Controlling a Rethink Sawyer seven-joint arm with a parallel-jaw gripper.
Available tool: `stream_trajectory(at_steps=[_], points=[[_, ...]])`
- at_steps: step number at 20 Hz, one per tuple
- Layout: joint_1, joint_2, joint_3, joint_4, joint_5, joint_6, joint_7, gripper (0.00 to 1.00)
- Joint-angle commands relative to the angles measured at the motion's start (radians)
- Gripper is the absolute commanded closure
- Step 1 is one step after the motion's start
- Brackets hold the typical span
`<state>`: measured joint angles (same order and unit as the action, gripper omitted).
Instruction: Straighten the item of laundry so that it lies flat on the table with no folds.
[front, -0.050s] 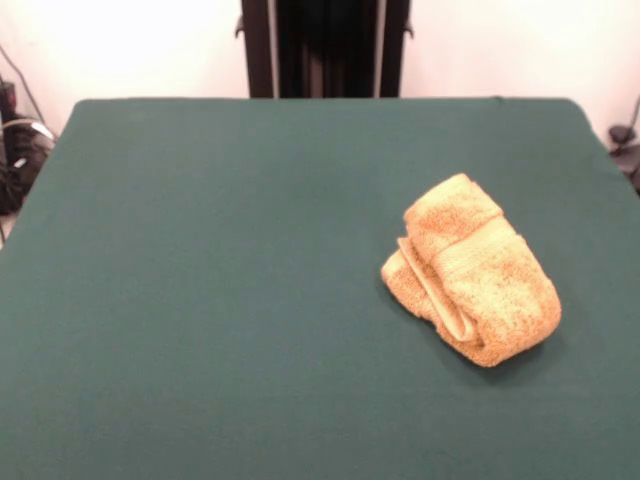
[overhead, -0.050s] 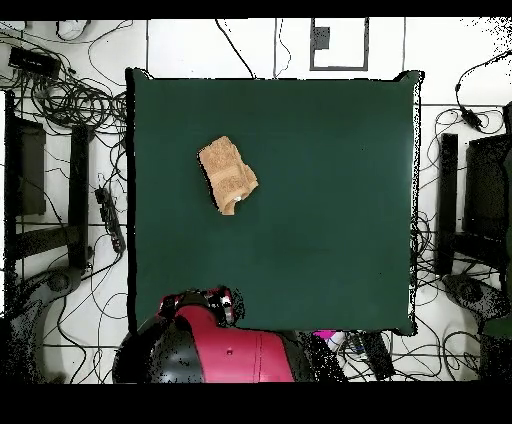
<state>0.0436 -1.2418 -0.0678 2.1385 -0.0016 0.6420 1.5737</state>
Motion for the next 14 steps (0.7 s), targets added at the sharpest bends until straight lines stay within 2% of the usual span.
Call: stream_trajectory(at_steps=[1, 8, 14], points=[[0.021, 0.102, 0.026, -0.015, 0.007, -0.018, 0.226, 0.00], [0.044, 0.171, 0.013, -0.045, 0.013, -0.077, 0.279, 0.00], [0.034, 0.308, 0.027, -0.215, 0.041, -0.036, 0.286, 0.00]])
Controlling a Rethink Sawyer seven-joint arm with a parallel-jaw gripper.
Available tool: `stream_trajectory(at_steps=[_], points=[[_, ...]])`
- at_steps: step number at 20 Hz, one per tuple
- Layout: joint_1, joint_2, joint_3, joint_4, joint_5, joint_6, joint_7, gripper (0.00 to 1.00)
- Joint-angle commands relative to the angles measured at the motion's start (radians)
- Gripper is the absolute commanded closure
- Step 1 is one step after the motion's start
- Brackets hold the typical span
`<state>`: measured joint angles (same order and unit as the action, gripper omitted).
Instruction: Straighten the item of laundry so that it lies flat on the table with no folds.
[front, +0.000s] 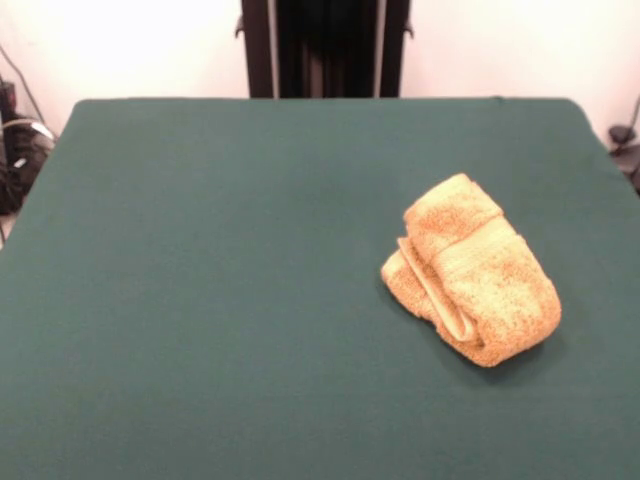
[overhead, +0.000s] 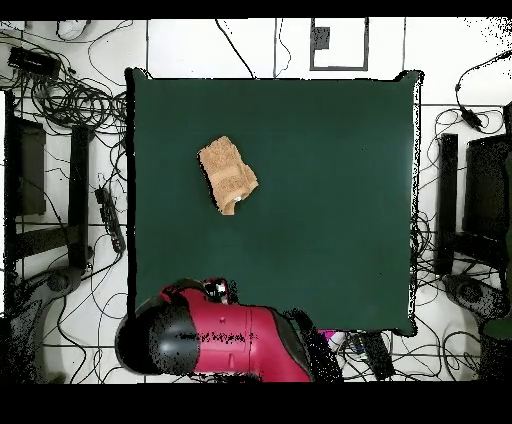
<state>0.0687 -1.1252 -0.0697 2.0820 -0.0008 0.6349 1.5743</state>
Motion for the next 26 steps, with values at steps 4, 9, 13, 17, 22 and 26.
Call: stream_trajectory(at_steps=[4, 9, 13, 17, 22, 26], points=[[0.018, 0.256, 0.004, -0.260, 0.027, -0.003, 0.291, 0.00], [0.019, 0.309, -0.014, -0.347, 0.027, 0.023, 0.275, 0.00], [0.001, 0.328, -0.008, -0.366, 0.039, 0.050, 0.243, 0.00], [-0.011, 0.371, 0.003, -0.345, 0.057, -0.008, 0.236, 0.00], [-0.010, 0.443, 0.003, -0.362, 0.062, -0.097, 0.249, 0.00], [0.016, 0.493, -0.018, -0.452, 0.037, -0.051, 0.232, 0.00]])
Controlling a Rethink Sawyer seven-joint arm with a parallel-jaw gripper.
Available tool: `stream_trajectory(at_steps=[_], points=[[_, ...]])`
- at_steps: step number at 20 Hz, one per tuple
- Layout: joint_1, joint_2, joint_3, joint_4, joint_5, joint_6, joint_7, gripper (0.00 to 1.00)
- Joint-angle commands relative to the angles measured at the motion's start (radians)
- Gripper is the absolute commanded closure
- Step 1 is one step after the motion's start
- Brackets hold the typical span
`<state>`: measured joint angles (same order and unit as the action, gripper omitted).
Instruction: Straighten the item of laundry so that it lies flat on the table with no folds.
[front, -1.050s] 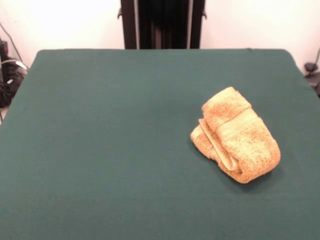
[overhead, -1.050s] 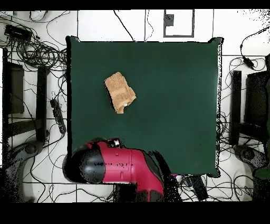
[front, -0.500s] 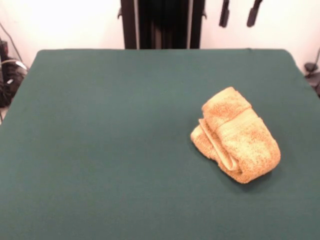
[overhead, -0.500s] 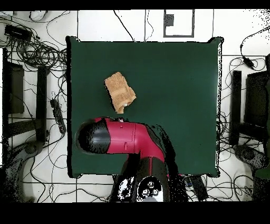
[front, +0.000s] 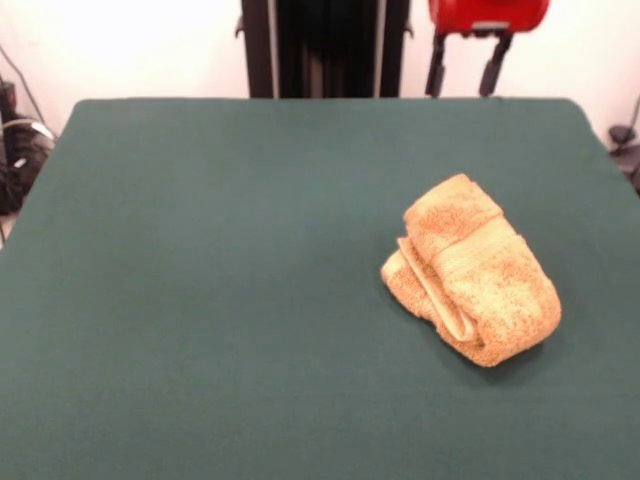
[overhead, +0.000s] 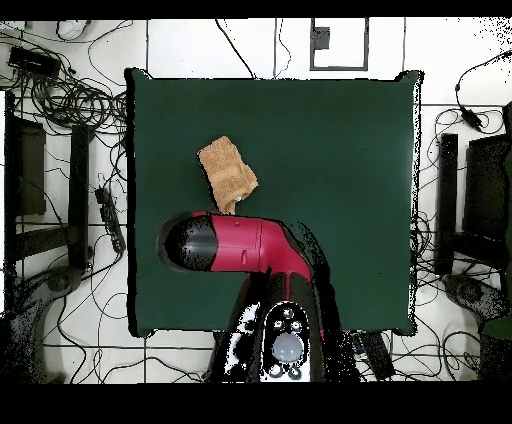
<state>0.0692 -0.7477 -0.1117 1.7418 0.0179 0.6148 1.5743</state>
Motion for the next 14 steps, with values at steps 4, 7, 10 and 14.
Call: stream_trajectory(at_steps=[4, 7, 10, 14], points=[[0.021, 0.160, 0.025, -0.178, 0.024, -0.011, 0.216, 0.00], [0.033, 0.145, 0.013, -0.162, 0.015, -0.019, 0.214, 0.00], [0.039, 0.170, 0.025, -0.264, 0.006, 0.067, 0.176, 0.00], [0.045, 0.187, 0.046, -0.345, -0.021, 0.116, 0.107, 0.00]])
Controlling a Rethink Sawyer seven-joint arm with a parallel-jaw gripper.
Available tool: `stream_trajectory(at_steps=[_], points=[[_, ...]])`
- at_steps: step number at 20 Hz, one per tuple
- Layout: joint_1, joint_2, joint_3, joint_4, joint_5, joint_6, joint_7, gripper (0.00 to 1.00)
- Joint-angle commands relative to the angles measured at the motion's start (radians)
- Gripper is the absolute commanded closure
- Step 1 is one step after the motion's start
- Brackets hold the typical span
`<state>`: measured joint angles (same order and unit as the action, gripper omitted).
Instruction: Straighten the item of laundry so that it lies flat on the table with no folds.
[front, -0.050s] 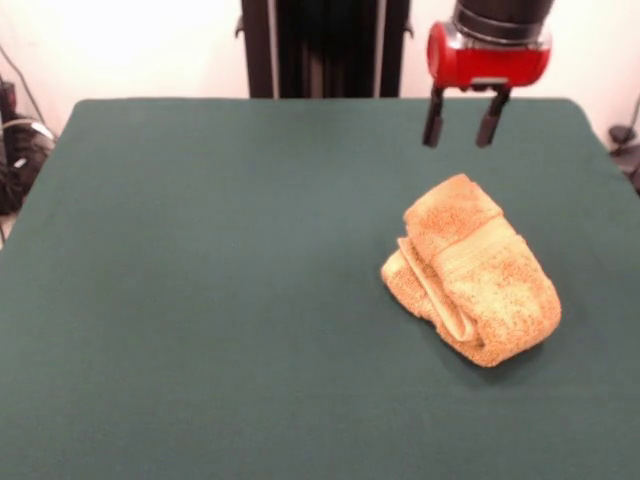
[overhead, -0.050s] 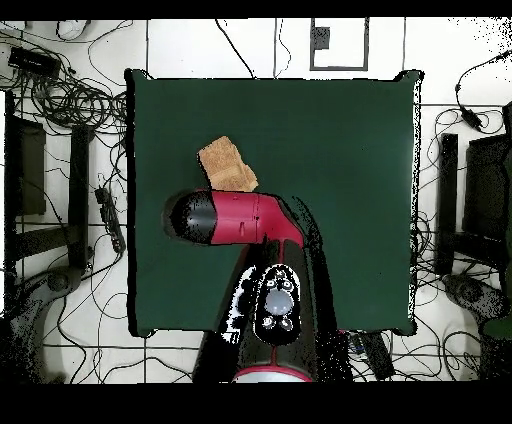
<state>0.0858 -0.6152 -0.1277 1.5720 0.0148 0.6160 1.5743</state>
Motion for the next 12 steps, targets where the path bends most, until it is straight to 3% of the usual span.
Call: stream_trajectory(at_steps=[1, 5, 6, 7, 12], points=[[0.036, 0.057, 0.060, -0.193, -0.025, 0.121, 0.101, 0.00], [0.050, 0.077, 0.062, -0.236, -0.048, 0.127, 0.076, 0.00], [0.064, 0.013, 0.050, -0.149, -0.054, 0.099, 0.087, 0.00], [0.068, 0.009, 0.052, -0.147, -0.059, 0.100, 0.081, 0.00], [0.056, 0.060, 0.083, -0.167, -0.073, 0.123, 0.033, 0.00]])
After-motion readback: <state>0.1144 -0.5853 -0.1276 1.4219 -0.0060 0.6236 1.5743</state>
